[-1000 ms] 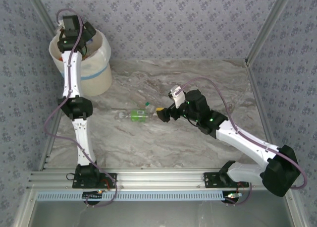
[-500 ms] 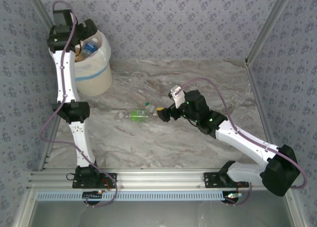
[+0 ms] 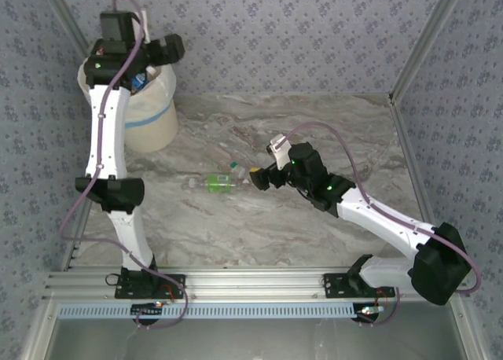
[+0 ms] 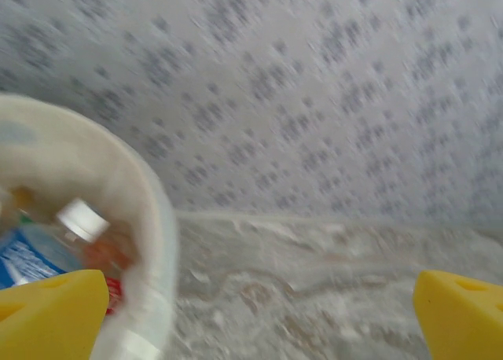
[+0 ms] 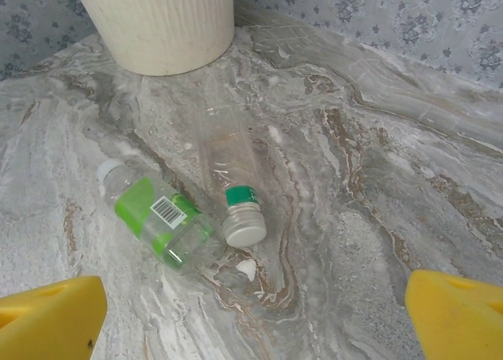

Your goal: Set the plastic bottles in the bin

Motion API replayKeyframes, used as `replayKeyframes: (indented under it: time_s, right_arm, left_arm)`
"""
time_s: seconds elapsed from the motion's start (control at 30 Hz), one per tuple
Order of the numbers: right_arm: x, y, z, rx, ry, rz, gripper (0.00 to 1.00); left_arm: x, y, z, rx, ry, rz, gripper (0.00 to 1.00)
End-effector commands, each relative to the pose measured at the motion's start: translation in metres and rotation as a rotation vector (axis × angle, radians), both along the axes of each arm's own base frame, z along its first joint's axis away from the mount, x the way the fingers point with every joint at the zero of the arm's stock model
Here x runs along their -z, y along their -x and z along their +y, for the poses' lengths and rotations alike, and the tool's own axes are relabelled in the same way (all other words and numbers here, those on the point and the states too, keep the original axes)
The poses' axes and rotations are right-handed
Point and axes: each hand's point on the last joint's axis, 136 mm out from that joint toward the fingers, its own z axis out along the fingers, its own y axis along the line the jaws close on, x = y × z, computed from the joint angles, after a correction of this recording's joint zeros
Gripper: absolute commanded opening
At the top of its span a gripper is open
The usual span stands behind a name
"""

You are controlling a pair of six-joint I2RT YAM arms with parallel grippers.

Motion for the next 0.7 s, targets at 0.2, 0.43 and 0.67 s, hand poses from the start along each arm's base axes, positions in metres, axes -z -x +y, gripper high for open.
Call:
replayKeyframes:
  time_s: [0.2,0.43,0.67]
  right_arm:
    - [-0.004,-0.014,-0.006,0.087,-0.036,-0.018,1.00]
    - [0.003,-0.020,-0.010,0.127,-0.039,-0.006,1.00]
    - [0.007,-0.027,-0.013,0.144,-0.037,0.002,1.00]
  left_arm:
    - [0.018,0.039,-0.027,-0.101,0.039,-0.111,0.99]
    - [0.106,0.079,-0.036,-0.265,0.257,0.116,1.00]
    - [0.225,0.135,-0.055,-0.383,0.269,0.436,0.99]
